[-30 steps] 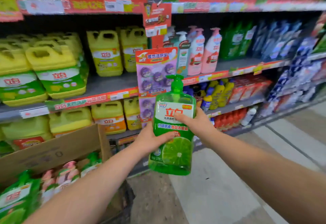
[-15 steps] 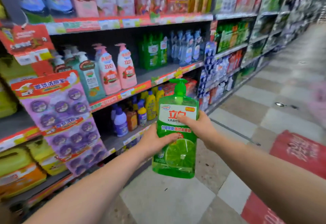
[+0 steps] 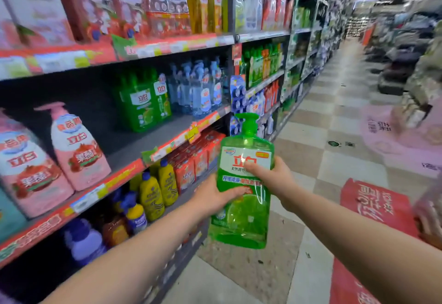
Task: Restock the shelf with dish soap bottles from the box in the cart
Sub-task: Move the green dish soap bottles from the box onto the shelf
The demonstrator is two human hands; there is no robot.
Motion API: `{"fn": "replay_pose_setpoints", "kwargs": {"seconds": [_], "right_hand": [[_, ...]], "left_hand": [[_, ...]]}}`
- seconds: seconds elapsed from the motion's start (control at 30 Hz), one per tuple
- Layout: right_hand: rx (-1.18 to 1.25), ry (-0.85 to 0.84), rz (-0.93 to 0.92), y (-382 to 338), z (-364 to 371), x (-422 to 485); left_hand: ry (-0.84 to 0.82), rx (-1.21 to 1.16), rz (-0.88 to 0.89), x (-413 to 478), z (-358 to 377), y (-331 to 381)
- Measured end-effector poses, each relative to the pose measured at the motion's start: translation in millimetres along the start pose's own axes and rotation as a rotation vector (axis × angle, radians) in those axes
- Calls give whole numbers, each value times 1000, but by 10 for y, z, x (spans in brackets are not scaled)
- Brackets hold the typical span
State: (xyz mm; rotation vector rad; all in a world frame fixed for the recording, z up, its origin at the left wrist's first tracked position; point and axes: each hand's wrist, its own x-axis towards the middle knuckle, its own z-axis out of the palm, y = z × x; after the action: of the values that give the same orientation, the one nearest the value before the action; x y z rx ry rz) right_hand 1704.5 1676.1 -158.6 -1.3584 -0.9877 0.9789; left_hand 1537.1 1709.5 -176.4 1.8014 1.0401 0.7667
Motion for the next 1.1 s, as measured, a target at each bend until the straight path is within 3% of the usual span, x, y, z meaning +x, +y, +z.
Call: {"fn": "replay_pose_setpoints", "kwargs": {"seconds": [0.23, 0.57, 0.77, 1.1], "right_hand": [[-6, -14, 21, 58, -122, 1041], [-117, -227, 25, 14, -109, 2793], [-177, -473, -61, -213, 71, 3682], [-155, -809, -137, -384, 1151, 4301]], "left_hand": [[-22, -65, -2, 944, 13, -144], [245, 33, -131, 2348, -24, -346], [470, -21, -217, 2853, -100, -247], [737, 87, -399, 3091, -950, -573]]}}
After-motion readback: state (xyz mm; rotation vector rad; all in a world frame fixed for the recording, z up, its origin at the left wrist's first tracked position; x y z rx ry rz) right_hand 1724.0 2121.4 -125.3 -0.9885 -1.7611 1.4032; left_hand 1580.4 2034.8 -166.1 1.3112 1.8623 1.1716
